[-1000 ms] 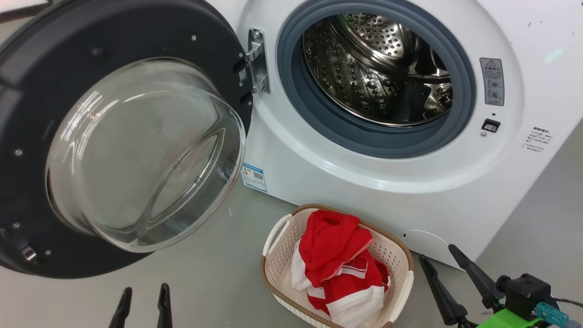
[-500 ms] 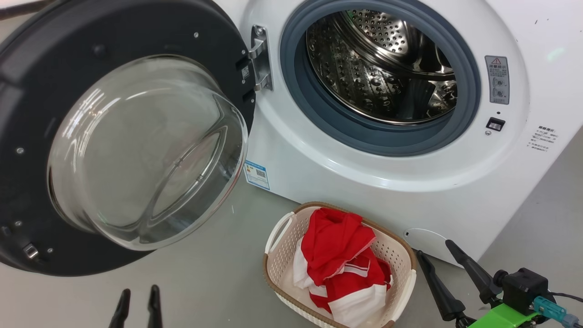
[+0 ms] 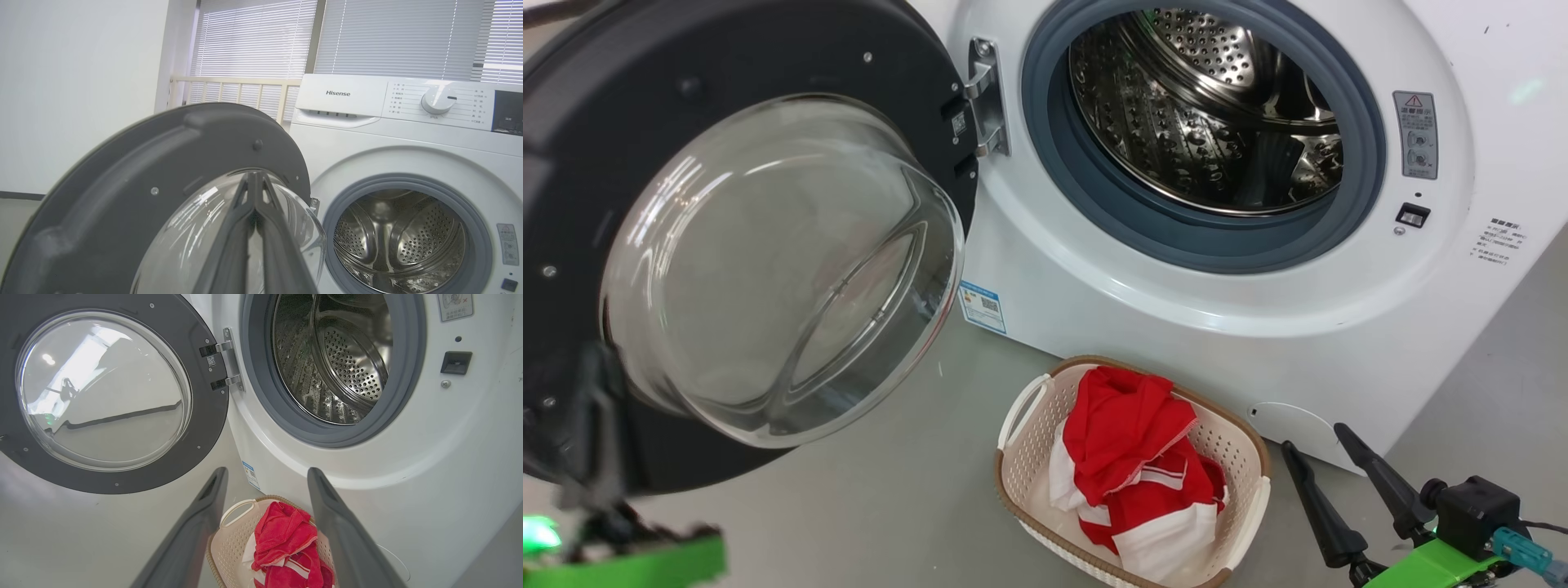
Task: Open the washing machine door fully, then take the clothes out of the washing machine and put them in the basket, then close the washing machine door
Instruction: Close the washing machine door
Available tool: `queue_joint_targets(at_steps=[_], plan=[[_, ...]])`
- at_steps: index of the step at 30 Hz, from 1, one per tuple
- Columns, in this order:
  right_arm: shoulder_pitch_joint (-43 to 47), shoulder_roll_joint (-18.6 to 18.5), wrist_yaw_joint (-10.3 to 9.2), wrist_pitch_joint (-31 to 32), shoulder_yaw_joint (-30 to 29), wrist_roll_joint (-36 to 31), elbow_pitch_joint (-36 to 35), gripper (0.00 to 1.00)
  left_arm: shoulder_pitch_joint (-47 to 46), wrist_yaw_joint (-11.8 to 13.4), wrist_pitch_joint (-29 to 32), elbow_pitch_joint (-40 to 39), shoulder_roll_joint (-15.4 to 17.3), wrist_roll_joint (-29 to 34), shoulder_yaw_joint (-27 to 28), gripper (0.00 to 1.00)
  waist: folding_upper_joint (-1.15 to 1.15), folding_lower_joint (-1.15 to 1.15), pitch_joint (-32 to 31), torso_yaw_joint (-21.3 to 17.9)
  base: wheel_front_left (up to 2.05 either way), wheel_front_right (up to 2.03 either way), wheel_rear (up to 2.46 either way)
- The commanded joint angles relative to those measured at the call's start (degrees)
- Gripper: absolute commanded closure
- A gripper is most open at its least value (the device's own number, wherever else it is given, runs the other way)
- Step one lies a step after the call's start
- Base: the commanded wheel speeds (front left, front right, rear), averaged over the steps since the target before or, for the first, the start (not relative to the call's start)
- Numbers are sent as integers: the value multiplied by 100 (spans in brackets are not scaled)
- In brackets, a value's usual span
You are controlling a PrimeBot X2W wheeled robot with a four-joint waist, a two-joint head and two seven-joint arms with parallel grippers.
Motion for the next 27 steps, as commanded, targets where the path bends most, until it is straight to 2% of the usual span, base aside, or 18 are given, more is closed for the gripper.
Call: queue_joint_targets(at_steps=[1, 5, 8, 16, 22, 27], plan=[[-75, -88, 36, -37, 58, -29, -154, 0, -476, -102, -32, -214, 131, 83, 393, 100, 0, 0, 25, 0, 0, 0, 0], [-77, -82, 36, -37, -5, -36, -163, 0, -1370, -228, -32, -48, 456, -144, 929, 100, 0, 0, 59, -4, 0, 0, 0], [-67, -69, 36, -37, -33, -42, -167, 0, -1808, -255, -32, 218, 728, -297, 1132, 100, 0, 0, 60, -12, 0, 0, 0], [2, -7, 36, -37, -121, -69, -210, 0, -3324, -279, 129, 2397, 1899, -1734, 1616, 100, 0, 0, 82, -61, 0, 0, 0], [-15, -75, 36, -37, -180, -89, -245, 0, -4184, -280, 854, 4101, 2656, -2144, 1450, 100, 0, 0, 247, -40, 0, 0, 0], [-52, -138, 36, -37, -166, -95, -252, 0, -4889, -280, 1668, 5218, 2978, -2545, 1303, 100, 0, 0, 361, 0, 0, 0, 0]])
